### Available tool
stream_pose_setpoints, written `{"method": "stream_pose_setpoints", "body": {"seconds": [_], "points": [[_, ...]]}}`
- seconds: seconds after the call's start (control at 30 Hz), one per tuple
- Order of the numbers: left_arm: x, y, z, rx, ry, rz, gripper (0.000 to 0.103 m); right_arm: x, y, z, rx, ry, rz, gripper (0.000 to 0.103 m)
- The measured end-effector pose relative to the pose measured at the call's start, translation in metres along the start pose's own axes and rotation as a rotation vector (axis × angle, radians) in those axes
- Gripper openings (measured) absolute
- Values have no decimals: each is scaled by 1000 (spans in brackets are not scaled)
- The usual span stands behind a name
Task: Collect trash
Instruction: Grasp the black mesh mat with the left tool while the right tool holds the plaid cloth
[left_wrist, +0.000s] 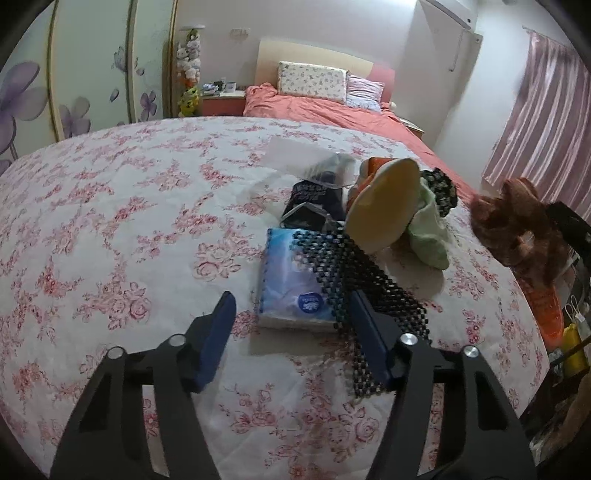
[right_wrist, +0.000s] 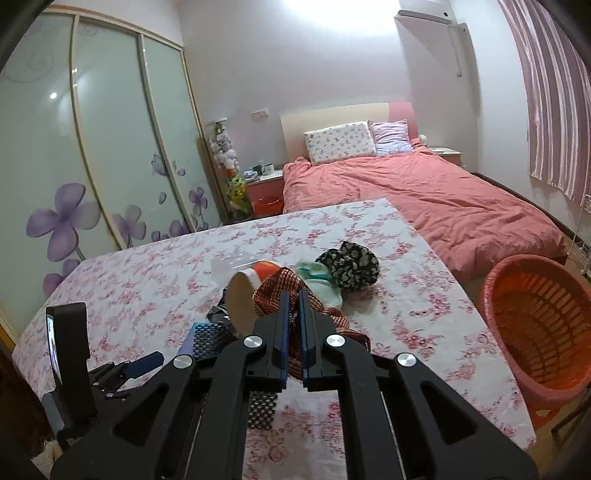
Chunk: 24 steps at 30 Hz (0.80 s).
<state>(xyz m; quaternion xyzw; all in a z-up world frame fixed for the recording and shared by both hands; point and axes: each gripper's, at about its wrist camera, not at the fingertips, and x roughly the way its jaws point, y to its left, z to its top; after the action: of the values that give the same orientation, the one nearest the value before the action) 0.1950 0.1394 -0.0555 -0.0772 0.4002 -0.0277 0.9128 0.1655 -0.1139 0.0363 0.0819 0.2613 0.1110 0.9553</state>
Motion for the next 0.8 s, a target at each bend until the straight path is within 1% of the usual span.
{"method": "stream_pose_setpoints", "body": {"seconds": [0.13, 0.3, 0.4, 0.5, 0.63, 0.7, 0.8], "points": [[3, 6, -3, -1, 12, 13, 61, 4, -6, -4, 13, 11, -7, 5], [5, 2, -7, 17, 17, 15, 60, 6, -11, -8, 21, 25, -7, 5], [2, 4, -8, -2, 17, 0, 60, 5, -13, -9, 20, 27, -11, 5], [-2, 3, -9, 3, 5, -11, 60, 6, -17, -10, 28, 31, -13, 5], [-10, -16, -14, 48, -25, -26, 60, 8, -21, -12, 40, 39, -13, 5], [-13, -33, -15, 93, -42, -42, 60, 7, -22, -13, 40, 40, -16, 5], [-9, -54, -13, 134, -36, -69, 60, 5, -27, -13, 50, 36, -22, 5]]}}
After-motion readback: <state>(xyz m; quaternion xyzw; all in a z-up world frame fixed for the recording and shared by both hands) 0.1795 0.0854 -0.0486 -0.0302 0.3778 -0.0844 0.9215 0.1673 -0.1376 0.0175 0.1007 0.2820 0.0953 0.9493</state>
